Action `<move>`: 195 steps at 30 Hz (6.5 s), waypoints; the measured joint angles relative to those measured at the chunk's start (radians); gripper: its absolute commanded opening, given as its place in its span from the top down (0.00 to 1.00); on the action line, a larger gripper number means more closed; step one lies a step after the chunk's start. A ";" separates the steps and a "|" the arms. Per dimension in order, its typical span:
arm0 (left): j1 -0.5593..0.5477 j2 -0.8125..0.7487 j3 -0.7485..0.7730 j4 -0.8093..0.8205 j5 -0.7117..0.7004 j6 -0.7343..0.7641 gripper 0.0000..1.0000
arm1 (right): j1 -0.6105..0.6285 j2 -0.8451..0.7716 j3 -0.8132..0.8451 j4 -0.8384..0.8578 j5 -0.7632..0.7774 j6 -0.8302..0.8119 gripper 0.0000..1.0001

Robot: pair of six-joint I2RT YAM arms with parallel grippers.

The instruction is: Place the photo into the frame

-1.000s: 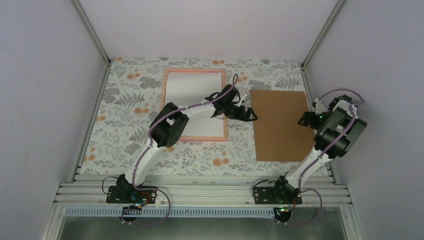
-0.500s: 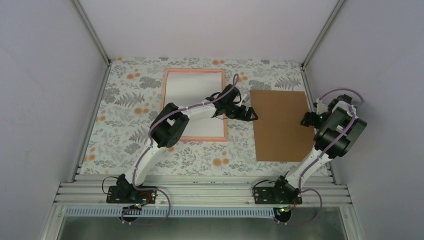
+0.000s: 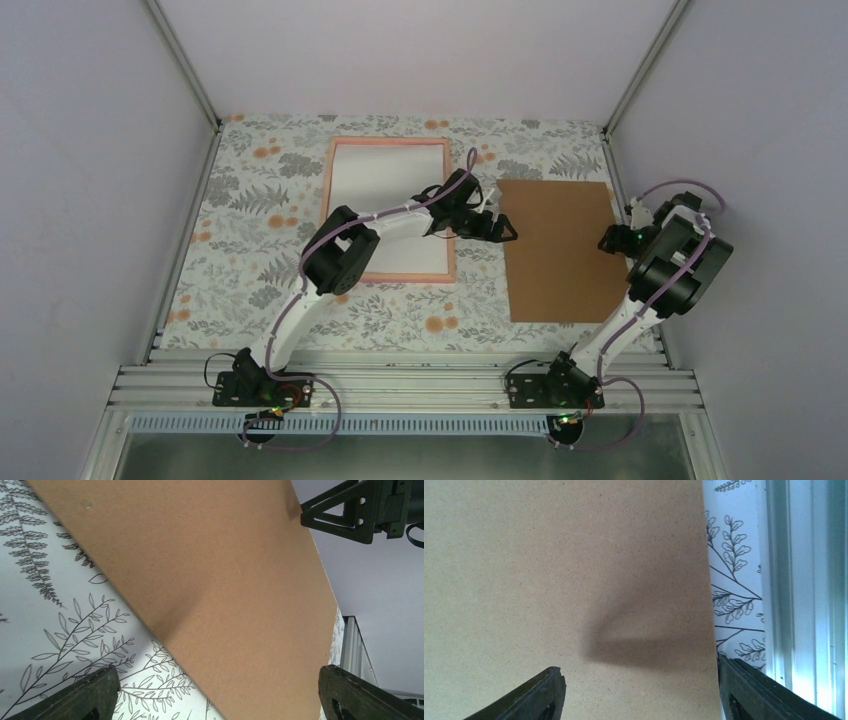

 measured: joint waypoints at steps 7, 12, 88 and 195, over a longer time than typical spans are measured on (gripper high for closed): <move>0.000 0.026 0.026 0.034 0.055 -0.030 0.02 | 0.000 -0.004 -0.014 0.001 -0.060 0.000 0.26; 0.000 0.033 0.050 0.068 0.090 -0.058 0.02 | 0.002 -0.004 -0.020 -0.006 -0.107 -0.001 0.27; 0.161 -0.242 -0.163 -0.229 -0.166 0.087 0.00 | 0.196 -0.041 -0.151 -0.087 -0.388 0.008 0.27; 0.152 -1.199 -0.640 -0.125 -0.195 1.820 0.97 | -0.019 -0.317 0.551 -0.222 -0.758 0.161 0.00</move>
